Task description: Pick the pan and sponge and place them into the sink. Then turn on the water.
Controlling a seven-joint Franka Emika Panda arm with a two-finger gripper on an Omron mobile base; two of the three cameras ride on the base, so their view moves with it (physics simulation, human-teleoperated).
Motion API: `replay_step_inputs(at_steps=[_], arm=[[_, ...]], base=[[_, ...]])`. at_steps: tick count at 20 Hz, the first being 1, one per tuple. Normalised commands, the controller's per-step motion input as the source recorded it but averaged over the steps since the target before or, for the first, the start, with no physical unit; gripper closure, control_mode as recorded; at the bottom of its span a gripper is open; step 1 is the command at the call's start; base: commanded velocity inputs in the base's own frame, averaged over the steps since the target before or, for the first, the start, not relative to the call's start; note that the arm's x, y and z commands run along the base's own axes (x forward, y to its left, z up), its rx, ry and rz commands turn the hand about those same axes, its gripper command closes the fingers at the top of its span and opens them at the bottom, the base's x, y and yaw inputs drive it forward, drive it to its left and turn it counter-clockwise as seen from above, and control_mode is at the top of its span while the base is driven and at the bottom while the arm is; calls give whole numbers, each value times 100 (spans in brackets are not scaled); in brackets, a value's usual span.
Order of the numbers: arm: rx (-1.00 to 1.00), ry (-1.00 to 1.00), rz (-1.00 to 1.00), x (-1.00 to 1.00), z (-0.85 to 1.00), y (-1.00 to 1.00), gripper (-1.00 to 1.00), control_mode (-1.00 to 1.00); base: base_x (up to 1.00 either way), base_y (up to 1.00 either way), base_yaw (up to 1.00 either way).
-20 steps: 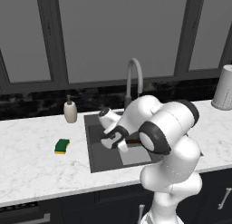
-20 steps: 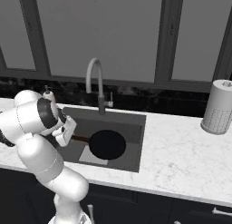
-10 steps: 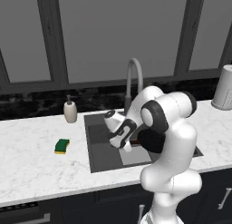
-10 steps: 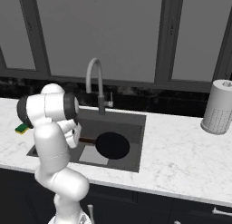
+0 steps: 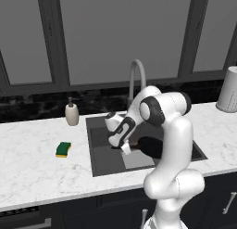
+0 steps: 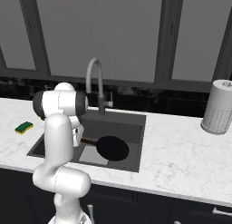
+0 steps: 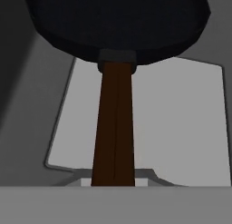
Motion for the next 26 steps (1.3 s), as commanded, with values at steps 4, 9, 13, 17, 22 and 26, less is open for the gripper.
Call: replay_step_inputs(at_steps=[4,9,13,17,22,26], arm=[[0,2,-16,21,-50,27,100,-100],[0,4,-15,28,-59,31,100,-100],[0,4,-12,30,-66,30,100,-100],[0,2,-12,23,-58,30,100,-100],[0,0,-11,2,-34,34,100,-100],[0,-9,-11,0,-8,37,-100,-100]], base=[[0,0,0],[0,0,0],[0,0,0],[0,0,0],[0,0,0],[0,0,0]])
